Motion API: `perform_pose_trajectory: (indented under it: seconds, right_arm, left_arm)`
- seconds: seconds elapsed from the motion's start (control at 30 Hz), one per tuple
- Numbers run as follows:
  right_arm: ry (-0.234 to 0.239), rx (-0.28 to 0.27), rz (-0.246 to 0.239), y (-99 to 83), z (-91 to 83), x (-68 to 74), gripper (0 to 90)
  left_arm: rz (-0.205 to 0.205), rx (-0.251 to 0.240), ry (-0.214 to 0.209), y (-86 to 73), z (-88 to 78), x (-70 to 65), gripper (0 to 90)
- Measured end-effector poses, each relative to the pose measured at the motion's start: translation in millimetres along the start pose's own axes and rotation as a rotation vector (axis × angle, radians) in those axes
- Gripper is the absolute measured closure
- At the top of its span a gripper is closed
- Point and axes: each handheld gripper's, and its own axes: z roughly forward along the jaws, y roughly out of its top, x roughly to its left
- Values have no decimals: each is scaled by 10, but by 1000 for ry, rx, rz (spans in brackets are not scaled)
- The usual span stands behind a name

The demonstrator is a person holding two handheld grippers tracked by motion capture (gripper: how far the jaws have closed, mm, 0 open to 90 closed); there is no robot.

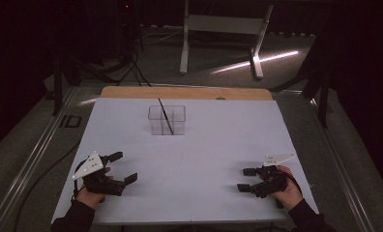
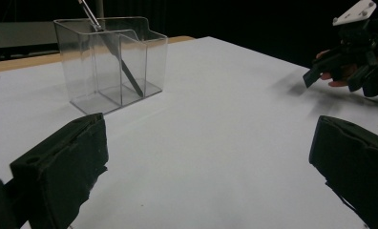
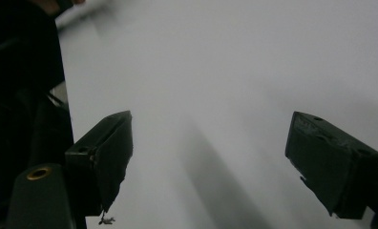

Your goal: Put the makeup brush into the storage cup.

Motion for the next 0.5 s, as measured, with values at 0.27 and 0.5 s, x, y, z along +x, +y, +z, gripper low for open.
perform_pose_trajectory:
  seconds: [0.27,0.5]
  right_arm:
    - [-5,-13,-10,11,-9,6,168]
    - [-8,-9,-17,12,3,22,163]
  left_arm:
    - [-2,2,-1,-2,1,3,9]
    - [-3,2,1,-3,-2,3,9]
